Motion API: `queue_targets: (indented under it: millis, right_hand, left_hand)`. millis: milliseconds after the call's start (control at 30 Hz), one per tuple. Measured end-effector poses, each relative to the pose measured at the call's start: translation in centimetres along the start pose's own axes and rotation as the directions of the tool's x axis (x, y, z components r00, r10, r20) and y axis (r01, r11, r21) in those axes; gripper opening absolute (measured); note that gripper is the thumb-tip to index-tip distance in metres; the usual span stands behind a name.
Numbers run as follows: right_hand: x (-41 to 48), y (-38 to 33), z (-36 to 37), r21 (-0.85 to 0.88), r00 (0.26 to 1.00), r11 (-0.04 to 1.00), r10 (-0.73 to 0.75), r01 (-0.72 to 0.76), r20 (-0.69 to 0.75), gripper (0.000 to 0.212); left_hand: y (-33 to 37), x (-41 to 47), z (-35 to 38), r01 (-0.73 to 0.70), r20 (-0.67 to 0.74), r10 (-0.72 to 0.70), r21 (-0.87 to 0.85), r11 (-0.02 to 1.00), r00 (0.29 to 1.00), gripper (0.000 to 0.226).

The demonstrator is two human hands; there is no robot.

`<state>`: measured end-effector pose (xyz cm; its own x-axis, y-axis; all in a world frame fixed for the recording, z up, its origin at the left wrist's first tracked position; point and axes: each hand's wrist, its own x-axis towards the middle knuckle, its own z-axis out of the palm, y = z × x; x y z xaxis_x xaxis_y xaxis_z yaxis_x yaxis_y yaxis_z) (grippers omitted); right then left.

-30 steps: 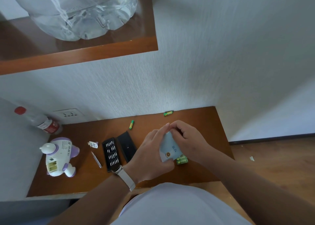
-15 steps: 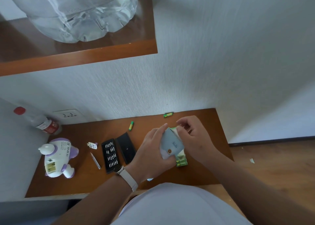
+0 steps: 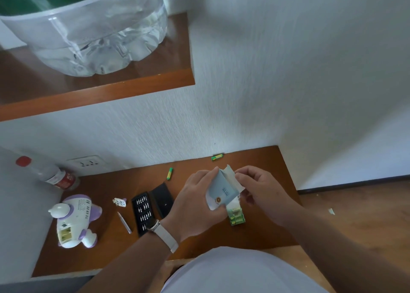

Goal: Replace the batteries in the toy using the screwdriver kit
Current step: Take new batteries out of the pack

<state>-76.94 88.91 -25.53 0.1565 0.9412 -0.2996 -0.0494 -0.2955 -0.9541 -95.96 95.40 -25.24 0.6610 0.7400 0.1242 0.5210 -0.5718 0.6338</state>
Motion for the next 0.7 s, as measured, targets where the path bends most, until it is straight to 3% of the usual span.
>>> queue_targets:
  millis: [267, 533, 633, 700]
  right_hand:
    - [0.1, 0.4, 0.8, -0.092, 0.993, 0.992, -0.090, 0.082, -0.080, 0.005]
    - [-0.2, 1.7, 2.2, -0.047, 0.977, 0.985, -0.171, 0.167, -0.125, 0.027]
    - [-0.4, 2.2, 2.4, -0.171, 0.971, 0.965, -0.217, 0.198, -0.101, 0.029]
    - [-0.2, 2.7, 2.3, -0.305, 0.967, 0.928, -0.246, 0.215, -0.066, 0.042]
  left_hand:
    - [1.2, 0.1, 0.2, -0.044, 0.017, 0.042, 0.116, 0.992, 0.999, 0.083]
    - [1.5, 0.1, 0.2, -0.015, -0.017, 0.018, 0.154, 0.988, 1.000, 0.083]
    - [1.5, 0.1, 0.4, -0.022, -0.030, 0.028, 0.168, 0.986, 0.999, 0.082]
    - [1.4, 0.1, 0.6, -0.028, -0.045, 0.036, 0.183, 0.983, 0.998, 0.082]
